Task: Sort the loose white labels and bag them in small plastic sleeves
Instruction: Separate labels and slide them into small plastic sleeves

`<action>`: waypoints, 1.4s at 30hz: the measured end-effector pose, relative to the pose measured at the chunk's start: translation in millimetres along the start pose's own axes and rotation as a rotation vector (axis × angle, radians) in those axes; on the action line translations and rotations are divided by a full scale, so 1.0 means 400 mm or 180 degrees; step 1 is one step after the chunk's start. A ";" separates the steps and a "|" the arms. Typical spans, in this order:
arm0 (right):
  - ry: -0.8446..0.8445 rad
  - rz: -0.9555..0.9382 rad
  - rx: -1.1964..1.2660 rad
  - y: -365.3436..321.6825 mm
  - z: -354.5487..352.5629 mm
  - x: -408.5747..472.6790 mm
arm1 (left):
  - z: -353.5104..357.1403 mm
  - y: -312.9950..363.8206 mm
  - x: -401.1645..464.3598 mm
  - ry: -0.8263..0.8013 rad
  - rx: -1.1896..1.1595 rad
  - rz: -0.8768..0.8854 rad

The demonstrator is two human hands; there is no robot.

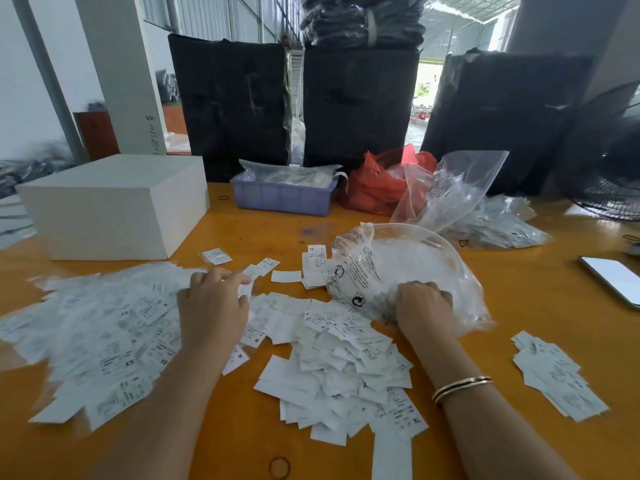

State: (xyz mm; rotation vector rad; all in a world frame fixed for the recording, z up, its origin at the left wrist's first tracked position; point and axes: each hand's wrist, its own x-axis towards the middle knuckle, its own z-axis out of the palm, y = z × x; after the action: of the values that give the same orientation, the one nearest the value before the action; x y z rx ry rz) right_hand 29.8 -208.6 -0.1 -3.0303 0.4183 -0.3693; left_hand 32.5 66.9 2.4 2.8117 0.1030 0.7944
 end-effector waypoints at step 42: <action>-0.0625 -0.1322 0.3588 -0.110 -0.033 -0.121 | -0.001 0.110 -0.052 -0.1437 -0.3708 -0.0044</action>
State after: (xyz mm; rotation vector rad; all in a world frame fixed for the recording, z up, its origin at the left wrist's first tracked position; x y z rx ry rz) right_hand -7.3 -153.3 5.7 -1.9730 -0.3493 -0.2033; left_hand 14.8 21.4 2.3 1.7783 -0.3122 0.0815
